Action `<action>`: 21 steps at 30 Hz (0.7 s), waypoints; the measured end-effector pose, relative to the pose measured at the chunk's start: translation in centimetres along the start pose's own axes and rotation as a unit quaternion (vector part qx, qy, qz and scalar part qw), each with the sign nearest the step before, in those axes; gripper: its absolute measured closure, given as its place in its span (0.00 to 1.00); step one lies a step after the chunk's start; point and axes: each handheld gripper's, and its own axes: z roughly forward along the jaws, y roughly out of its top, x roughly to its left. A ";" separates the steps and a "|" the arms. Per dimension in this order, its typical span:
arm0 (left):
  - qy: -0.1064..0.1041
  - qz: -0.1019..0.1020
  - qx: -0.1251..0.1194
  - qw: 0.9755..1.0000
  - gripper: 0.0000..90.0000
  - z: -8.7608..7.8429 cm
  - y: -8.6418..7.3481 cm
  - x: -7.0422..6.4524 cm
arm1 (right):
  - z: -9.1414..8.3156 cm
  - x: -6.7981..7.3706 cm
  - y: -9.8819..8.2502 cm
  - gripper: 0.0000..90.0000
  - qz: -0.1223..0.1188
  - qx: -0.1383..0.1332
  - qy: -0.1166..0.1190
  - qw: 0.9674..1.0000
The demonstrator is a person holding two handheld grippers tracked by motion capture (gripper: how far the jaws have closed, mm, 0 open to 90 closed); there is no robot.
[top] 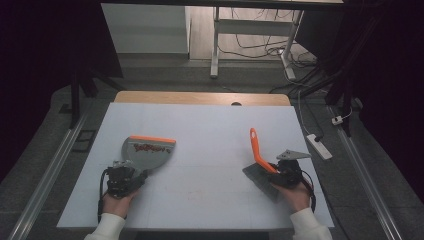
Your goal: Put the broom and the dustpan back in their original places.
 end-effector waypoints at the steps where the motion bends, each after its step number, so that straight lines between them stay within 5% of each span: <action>1: -0.001 0.001 -0.001 1.000 0.60 0.0 0.0 0.0 | 0.1 -0.1 0.0 0.63 0.001 0.001 0.000 1.000; 12: 0.005 0.005 -0.005 1.000 0.45 -0.5 -0.2 0.2 | 0.7 -0.9 -0.2 0.53 0.003 0.016 -0.028 0.999; 15: 0.007 0.010 -0.005 1.000 0.39 -0.8 -0.3 0.2 | 0.7 -0.6 -0.2 0.53 -0.018 0.024 -0.063 0.998; 21: 0.010 0.033 -0.012 0.999 0.36 -1.8 -0.4 0.1 | 0.6 -0.6 -0.2 0.53 -0.018 0.017 -0.063 0.998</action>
